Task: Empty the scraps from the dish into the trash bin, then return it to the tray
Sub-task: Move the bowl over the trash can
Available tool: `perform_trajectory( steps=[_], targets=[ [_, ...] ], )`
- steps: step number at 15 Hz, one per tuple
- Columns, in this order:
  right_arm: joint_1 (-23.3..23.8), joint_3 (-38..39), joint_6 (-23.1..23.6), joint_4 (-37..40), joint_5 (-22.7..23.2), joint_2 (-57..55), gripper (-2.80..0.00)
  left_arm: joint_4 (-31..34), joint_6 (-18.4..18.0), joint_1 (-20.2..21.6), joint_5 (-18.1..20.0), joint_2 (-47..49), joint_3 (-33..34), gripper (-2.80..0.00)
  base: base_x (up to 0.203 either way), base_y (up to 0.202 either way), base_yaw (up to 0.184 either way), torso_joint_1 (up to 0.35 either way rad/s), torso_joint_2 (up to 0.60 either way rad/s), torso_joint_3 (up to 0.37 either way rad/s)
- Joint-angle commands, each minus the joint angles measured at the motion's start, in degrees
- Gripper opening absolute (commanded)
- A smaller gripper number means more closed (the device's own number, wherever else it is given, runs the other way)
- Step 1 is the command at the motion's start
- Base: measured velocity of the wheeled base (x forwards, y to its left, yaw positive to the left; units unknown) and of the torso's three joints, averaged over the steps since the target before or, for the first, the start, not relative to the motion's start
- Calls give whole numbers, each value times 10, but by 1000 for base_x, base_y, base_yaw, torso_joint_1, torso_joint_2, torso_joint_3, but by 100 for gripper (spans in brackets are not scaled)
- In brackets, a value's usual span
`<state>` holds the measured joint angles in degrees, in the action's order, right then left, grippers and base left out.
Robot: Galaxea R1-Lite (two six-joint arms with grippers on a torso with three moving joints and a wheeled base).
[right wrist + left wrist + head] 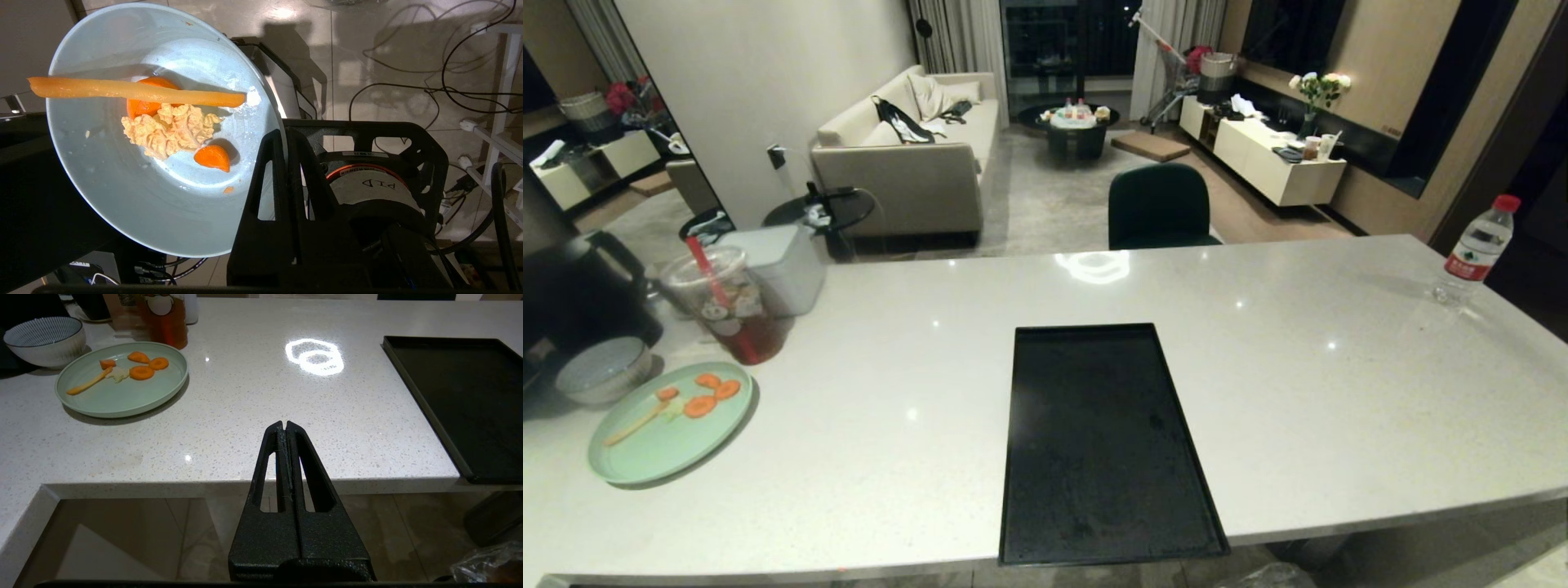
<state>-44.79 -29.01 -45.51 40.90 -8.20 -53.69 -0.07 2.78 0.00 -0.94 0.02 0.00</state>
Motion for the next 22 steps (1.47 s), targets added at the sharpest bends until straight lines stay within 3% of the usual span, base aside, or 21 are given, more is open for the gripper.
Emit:
perform_trajectory(
  steps=[1,6,12,22],
  targets=[
    [0,0,-3,2,-1,6,-280,0,0,0,0,1,0,-280,0,0,0,0,0,0],
    [8,9,-5,1,-18,7,-280,0,0,0,0,1,0,-280,0,0,0,0,0,0],
    [14,8,-53,1,-23,7,-280,0,0,0,0,1,0,-280,0,0,0,0,0,0],
    [14,19,-56,-5,-20,6,-280,0,0,0,0,1,0,-280,0,0,0,0,0,0]
  ],
)
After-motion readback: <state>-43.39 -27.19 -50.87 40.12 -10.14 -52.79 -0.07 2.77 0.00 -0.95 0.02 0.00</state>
